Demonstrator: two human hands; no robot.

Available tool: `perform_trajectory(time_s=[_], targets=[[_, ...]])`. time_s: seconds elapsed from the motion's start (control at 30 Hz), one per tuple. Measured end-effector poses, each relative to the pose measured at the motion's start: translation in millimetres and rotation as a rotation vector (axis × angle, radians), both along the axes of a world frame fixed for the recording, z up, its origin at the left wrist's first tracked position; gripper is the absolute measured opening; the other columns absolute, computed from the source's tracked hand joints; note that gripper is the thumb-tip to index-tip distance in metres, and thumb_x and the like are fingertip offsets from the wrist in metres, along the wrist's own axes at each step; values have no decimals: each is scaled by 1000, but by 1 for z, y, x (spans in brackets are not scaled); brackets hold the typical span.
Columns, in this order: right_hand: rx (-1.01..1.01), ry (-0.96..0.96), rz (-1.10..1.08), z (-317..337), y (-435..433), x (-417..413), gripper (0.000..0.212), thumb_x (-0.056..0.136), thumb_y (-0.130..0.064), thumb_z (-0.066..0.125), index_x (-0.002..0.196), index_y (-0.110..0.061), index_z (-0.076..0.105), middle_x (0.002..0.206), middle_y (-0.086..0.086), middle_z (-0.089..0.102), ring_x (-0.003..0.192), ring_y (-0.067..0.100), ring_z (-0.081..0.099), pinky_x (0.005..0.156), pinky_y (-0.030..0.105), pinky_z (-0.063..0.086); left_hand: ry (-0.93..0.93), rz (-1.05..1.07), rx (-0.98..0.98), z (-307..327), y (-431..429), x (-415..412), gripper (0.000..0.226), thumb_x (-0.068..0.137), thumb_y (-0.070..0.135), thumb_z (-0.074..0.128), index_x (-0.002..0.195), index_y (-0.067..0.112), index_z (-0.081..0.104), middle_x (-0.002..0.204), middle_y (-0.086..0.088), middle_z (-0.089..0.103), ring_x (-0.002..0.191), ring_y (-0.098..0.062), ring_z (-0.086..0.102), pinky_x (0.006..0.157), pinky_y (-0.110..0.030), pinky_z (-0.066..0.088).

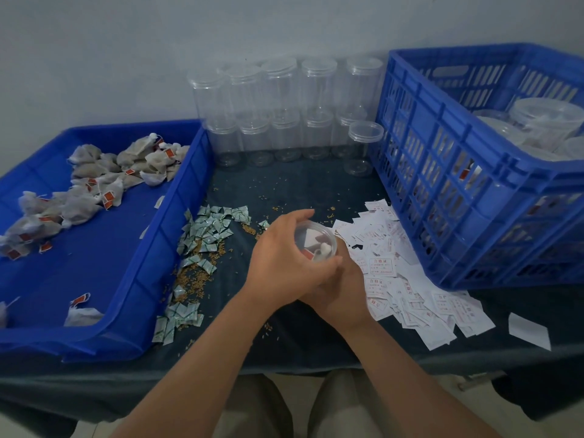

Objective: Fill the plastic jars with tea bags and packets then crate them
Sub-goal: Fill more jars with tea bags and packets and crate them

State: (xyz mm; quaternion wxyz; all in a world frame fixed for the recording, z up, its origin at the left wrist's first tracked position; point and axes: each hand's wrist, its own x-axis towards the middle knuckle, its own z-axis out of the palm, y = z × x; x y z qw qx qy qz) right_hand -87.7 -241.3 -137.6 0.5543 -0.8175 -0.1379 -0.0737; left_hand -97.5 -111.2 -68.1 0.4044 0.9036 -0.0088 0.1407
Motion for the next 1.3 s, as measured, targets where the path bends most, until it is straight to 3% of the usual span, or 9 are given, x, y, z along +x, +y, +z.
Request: perform_trajectory(time_s=[0.17,0.27,0.37,0.47,0.6,0.8,0.97,1.17,1.3], targets=[[89,-90,9,-5,3,3,82,71,-31,95,140,-31,51,125,-15,66,113,12,70,89,41,63,85,-160,-9,9,19,8,87,62,67,85,139,48,49,125,35,58,121,14,53,99,-19,48],[101,-36,43,-4,7,5,86,70,-38,96,142,-34,50,134,-19,63,122,8,67,94,31,61,81,-119,-59,6,19,4,102,62,76,84,148,50,37,133,35,52,124,11,50,96,-12,39],[-28,13,51,1,4,2,66,65,-60,82,123,-64,52,120,-46,58,109,-18,61,85,6,52,45,65,-26,0,7,-5,115,55,87,79,150,47,29,137,27,45,121,5,46,93,-16,38],[-72,23,28,-1,1,1,64,61,-65,78,120,-61,54,113,-48,60,103,-19,62,80,9,53,34,88,-25,-4,3,-6,105,58,79,79,148,44,37,128,27,52,116,3,51,93,-21,43],[33,-78,14,-5,3,4,80,70,-45,93,139,-38,53,126,-21,67,116,6,69,95,34,60,74,-19,-2,3,15,1,107,59,72,82,153,45,39,129,30,54,116,6,53,98,-20,47],[-97,-71,3,7,8,0,71,69,-60,79,127,-73,42,119,-46,57,109,-18,61,88,10,54,50,31,-54,-2,9,-7,123,53,86,82,155,52,22,136,32,48,122,6,49,93,-15,40],[-26,-73,14,-4,5,4,82,69,-48,93,140,-37,53,126,-20,68,114,4,69,93,41,61,36,-9,-30,-5,21,-3,106,57,70,83,152,47,42,126,32,57,119,10,54,96,-15,45],[214,61,88,-3,1,5,83,78,-15,95,148,-20,51,137,-4,68,127,15,67,101,34,59,113,-273,-149,1,37,1,119,69,71,86,164,44,19,150,34,45,138,11,44,108,-11,40],[389,132,42,6,-5,15,89,73,-30,96,149,-24,49,138,1,67,129,17,66,109,43,56,56,-43,-386,-12,32,-7,81,93,64,65,160,34,32,156,15,46,137,7,46,112,-23,42]])
